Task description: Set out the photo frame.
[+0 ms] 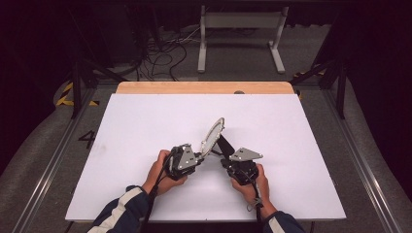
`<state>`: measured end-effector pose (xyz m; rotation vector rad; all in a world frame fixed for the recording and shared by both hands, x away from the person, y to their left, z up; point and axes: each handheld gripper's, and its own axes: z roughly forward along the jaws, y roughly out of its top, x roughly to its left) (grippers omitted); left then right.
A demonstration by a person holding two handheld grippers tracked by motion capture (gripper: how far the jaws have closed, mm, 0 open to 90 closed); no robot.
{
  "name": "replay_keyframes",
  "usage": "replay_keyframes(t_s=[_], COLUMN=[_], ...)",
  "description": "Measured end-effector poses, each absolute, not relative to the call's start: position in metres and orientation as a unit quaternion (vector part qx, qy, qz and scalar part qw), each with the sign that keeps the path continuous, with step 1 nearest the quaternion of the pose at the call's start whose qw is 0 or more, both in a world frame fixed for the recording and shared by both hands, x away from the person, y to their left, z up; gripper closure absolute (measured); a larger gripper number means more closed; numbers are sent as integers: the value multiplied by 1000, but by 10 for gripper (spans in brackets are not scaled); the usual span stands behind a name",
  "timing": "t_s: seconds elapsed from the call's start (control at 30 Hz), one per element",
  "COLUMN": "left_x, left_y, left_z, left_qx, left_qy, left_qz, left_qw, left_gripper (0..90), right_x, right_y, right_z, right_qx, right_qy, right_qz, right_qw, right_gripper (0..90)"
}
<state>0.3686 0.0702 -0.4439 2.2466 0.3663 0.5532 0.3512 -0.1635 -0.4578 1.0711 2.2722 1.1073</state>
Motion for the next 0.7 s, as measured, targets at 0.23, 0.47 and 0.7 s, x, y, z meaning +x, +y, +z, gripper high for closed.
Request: replay_keyframes(t_s=[0.23,0.47,0.7], left_x=[366,363,360], left_y=[65,57,48], left_z=[-444,-444,-443], left_qx=[884,885,887], left_qy=[141,127,117], left_qz=[210,204,200], left_qw=[394,400,401], left_gripper=[762,758,759], right_x=[356,359,365], right_y=[-170,-177,-186], right_z=[-458,-458,-458], right_qx=[389,397,411], right_qy=[807,801,794], right_qz=[399,398,397], right_qw=[198,204,208], right_gripper=[900,900,900])
